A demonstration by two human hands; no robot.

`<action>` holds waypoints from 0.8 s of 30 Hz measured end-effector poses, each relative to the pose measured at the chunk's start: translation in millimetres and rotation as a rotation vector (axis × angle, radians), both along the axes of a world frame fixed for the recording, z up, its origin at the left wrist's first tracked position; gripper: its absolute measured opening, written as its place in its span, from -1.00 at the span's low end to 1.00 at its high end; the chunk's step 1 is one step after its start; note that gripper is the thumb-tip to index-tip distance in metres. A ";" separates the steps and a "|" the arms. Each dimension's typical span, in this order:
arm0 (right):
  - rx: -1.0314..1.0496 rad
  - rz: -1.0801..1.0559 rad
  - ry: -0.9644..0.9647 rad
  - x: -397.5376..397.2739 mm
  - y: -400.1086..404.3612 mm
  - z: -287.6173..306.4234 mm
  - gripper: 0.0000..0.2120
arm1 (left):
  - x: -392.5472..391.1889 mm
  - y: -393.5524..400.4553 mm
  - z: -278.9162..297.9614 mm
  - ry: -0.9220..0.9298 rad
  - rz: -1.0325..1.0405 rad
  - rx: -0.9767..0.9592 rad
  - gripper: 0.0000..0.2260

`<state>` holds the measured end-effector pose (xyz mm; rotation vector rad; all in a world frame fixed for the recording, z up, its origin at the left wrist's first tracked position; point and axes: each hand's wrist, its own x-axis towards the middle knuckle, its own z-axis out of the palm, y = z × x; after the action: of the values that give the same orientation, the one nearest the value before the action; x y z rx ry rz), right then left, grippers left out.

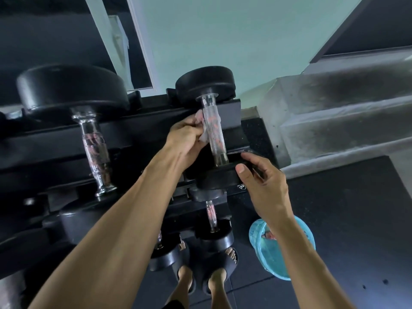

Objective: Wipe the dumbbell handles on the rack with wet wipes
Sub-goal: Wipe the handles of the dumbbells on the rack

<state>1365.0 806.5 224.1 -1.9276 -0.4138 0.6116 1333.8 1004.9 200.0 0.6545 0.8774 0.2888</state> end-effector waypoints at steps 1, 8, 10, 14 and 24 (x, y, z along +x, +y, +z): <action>-0.002 0.000 0.000 -0.2 -0.1 -0.7 -0.76 | -3.2 -2.1 -0.1 0.008 -0.069 0.016 -0.57; -0.013 -0.003 -0.018 -2.9 0.8 -1.4 -0.75 | -23.8 -5.2 3.6 -0.014 -0.250 -0.013 -0.76; -0.016 0.000 -0.021 -2.2 0.8 0.1 -0.75 | -16.3 4.2 12.8 -0.141 -0.071 -0.242 -0.74; -0.014 -0.007 -0.038 -4.2 1.7 -0.1 -0.75 | -20.0 3.7 10.2 -0.029 -0.179 -0.233 -0.32; -0.015 -0.038 -0.009 -6.5 2.8 -1.1 -0.76 | 1.9 10.3 25.5 -0.184 0.022 -0.265 -0.07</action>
<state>1358.5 809.3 223.0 -1.9491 -0.3785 0.5830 1335.7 1015.2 225.5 0.3660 0.7303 0.2428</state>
